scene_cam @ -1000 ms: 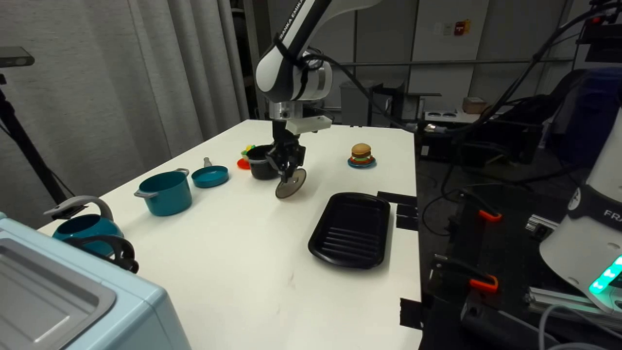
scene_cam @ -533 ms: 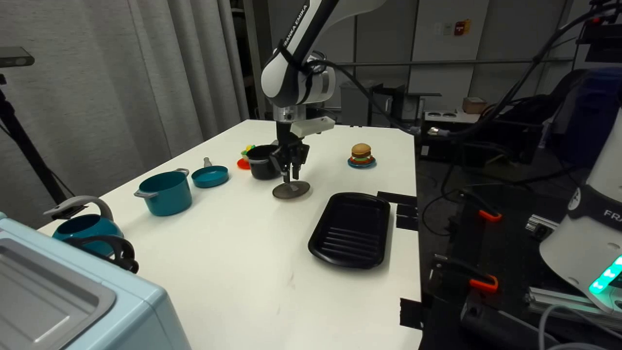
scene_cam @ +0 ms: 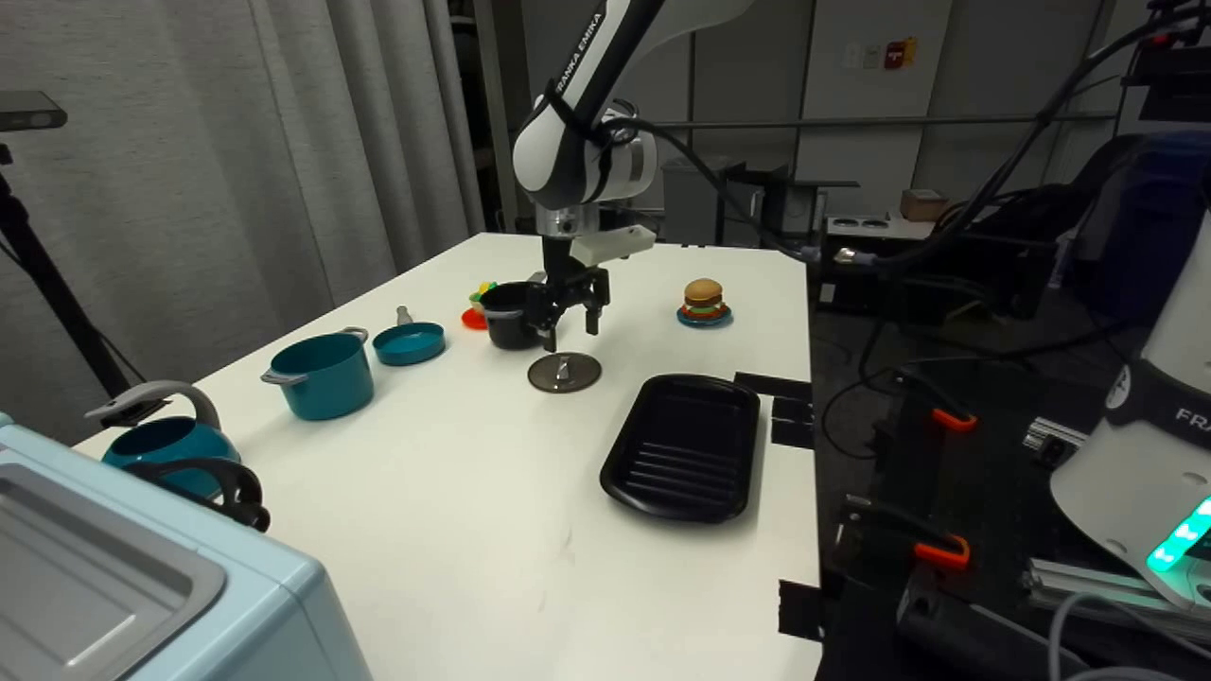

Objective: Take the lid off the black pot and put it on the counter

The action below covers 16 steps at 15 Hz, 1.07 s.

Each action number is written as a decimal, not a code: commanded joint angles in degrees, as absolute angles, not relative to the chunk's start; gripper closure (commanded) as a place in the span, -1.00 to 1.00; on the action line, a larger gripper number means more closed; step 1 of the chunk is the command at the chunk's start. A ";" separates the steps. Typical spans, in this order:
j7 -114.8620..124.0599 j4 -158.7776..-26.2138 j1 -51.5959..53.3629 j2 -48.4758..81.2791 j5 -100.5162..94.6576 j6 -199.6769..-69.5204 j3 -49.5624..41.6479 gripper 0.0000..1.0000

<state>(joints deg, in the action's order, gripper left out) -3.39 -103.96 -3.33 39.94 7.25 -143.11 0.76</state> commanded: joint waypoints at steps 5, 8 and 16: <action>-2.62 -104.39 -3.06 33.93 6.31 -140.98 0.68 -1.00; -2.91 -104.18 -3.17 31.38 6.46 -141.27 0.76 -1.00; -3.60 -104.94 -3.36 25.63 6.81 -141.60 0.92 -1.00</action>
<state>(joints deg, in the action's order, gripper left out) -3.39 -103.74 -3.17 28.30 7.21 -142.83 0.79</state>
